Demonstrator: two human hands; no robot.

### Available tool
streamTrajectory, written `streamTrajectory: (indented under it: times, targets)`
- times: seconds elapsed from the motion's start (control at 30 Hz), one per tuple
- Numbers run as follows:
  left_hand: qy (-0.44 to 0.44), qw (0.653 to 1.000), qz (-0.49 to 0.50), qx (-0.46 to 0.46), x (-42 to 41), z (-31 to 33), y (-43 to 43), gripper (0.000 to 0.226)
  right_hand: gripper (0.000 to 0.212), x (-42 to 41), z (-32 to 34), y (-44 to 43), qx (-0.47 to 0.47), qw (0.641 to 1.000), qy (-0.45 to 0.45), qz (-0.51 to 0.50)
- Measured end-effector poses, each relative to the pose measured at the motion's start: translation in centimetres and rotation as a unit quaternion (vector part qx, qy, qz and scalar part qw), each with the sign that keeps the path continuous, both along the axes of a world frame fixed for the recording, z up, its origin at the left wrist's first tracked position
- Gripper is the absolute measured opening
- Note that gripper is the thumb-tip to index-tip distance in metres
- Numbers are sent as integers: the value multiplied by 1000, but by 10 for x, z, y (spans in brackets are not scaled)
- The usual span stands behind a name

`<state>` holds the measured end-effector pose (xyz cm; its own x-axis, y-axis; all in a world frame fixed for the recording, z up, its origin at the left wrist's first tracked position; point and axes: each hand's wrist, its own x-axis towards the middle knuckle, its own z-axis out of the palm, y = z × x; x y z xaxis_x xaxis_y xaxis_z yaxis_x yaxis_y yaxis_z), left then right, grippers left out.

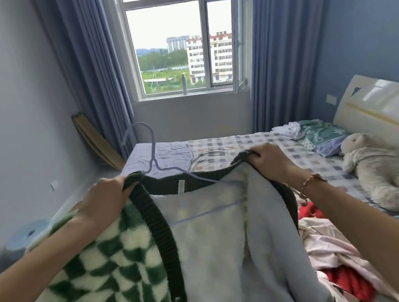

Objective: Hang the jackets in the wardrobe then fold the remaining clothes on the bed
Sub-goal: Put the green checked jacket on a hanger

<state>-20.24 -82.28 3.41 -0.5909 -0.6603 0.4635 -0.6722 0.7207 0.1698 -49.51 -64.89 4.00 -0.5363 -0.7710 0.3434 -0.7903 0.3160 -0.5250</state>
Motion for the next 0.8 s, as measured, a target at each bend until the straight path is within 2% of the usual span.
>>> streamTrajectory:
  times: [0.1, 0.2, 0.27, 0.33, 0.43, 0.47, 0.5, 0.57, 0.6, 0.63, 0.67, 0.7, 0.73, 0.8]
  targets:
    - [0, 997, -3, 75, -29, 3, 12, 38, 27, 34, 43, -10, -84, 996, -1, 2]
    - [43, 992, -18, 118, -45, 15, 22, 36, 2, 73, 85, -13, -150, 988, -29, 27]
    - [90, 989, 4, 119, -40, 39, 21, 42, 6, 101, 97, 0, -188, 980, -57, 39]
    - [142, 985, 27, 92, -29, 69, 18, 42, 8, 134, 86, 21, -192, 977, -50, 84]
    - [208, 977, 42, 8, -13, 104, 25, 26, 8, 172, 60, 45, -67, 968, 26, 241]
    - [224, 974, 33, -28, -9, 110, 30, 23, 9, 165, 67, 49, -64, 961, 52, 264]
    - [237, 969, 20, -61, -4, 115, 33, 23, 10, 146, 78, 48, -121, 958, 78, 247]
    - [259, 961, 0, -101, 0, 117, 39, 27, 19, 101, 112, 56, -265, 942, 157, 133]
    - [266, 959, -5, -103, 2, 119, 40, 29, 33, 83, 130, 58, -236, 951, 166, 111]
    - [267, 959, -13, -91, 1, 119, 38, 29, 43, 70, 141, 55, -135, 975, 116, 134]
    - [268, 961, -19, -70, -2, 119, 36, 28, 52, 63, 144, 48, -8, 985, 55, 165]
    - [263, 964, -26, -42, -3, 116, 38, 26, 54, 60, 138, 41, 76, 980, 22, 181]
    - [259, 965, -38, -15, -6, 110, 39, 25, 50, 60, 130, 34, 110, 977, 28, 179]
    - [252, 966, -59, 14, -12, 99, 44, 26, 32, 63, 116, 25, 104, 974, 78, 187]
